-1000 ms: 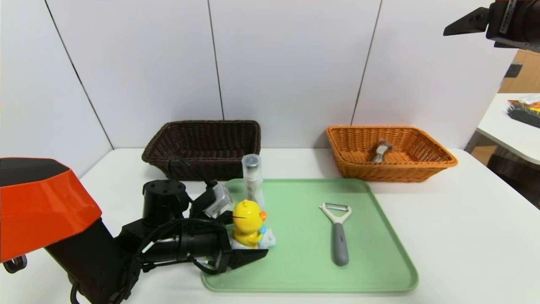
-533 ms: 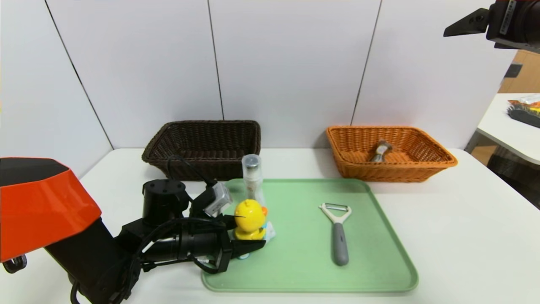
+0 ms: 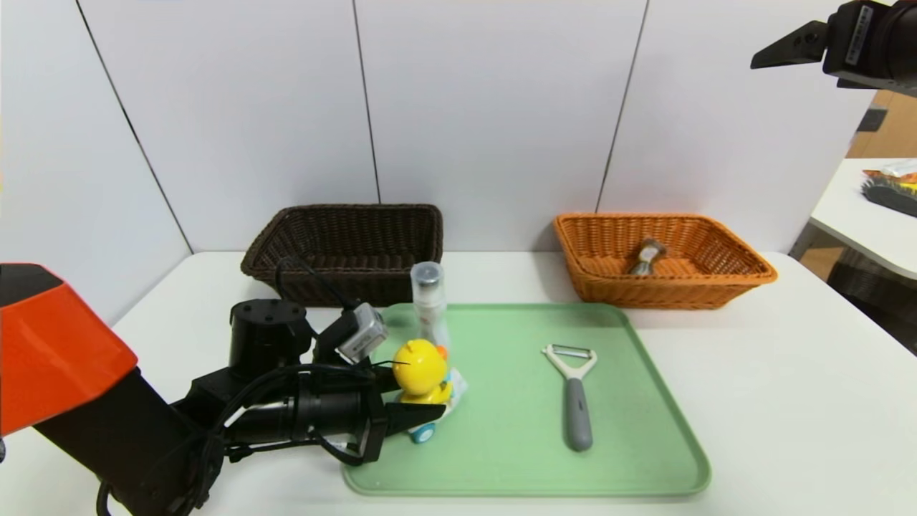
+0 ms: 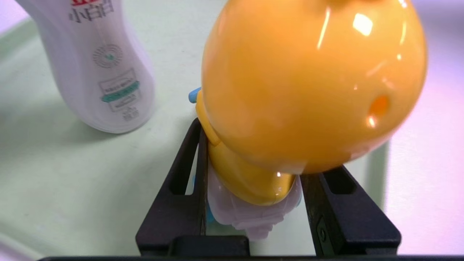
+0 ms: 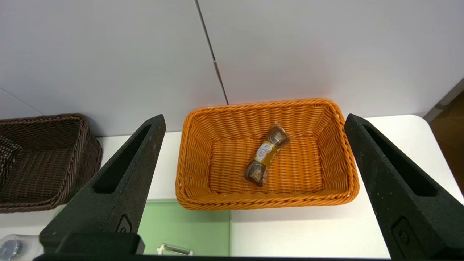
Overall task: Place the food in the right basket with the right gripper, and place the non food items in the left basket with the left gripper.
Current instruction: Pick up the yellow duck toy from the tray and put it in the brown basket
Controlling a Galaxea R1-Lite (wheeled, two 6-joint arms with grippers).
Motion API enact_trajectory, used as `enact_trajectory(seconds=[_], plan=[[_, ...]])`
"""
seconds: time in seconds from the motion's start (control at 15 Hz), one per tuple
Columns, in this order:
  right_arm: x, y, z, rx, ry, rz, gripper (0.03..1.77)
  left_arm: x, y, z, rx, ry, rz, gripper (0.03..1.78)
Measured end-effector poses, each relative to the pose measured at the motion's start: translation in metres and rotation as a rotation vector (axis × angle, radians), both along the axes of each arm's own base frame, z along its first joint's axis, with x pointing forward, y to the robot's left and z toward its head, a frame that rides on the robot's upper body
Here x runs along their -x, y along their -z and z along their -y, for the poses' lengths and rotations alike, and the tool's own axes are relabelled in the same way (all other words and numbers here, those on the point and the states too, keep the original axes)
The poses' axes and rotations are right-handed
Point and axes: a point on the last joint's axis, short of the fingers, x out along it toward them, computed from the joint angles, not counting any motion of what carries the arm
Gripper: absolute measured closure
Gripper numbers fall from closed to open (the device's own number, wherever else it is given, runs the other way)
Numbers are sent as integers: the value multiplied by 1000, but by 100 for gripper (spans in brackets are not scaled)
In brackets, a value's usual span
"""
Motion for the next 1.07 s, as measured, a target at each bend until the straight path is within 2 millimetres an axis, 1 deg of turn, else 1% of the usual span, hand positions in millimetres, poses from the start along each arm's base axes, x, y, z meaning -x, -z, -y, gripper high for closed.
enact_trajectory(seconds=[0.2,0.53,0.8,0.93,1.07], plan=[[2,1,0,-1,1,-4,10,10,-18,-2,4,-3,-29,106],[6,0,0,-3,1,-1,10,18,-33,-5,20,-4,-2,106],[6,1,1,-9,7,-5,10,26,-46,-9,23,-6,-14,106],[5,3,2,-14,9,-15,10,31,-62,-12,43,-16,-36,106],[5,5,2,-14,9,-21,10,37,-86,-15,72,-29,-26,106]])
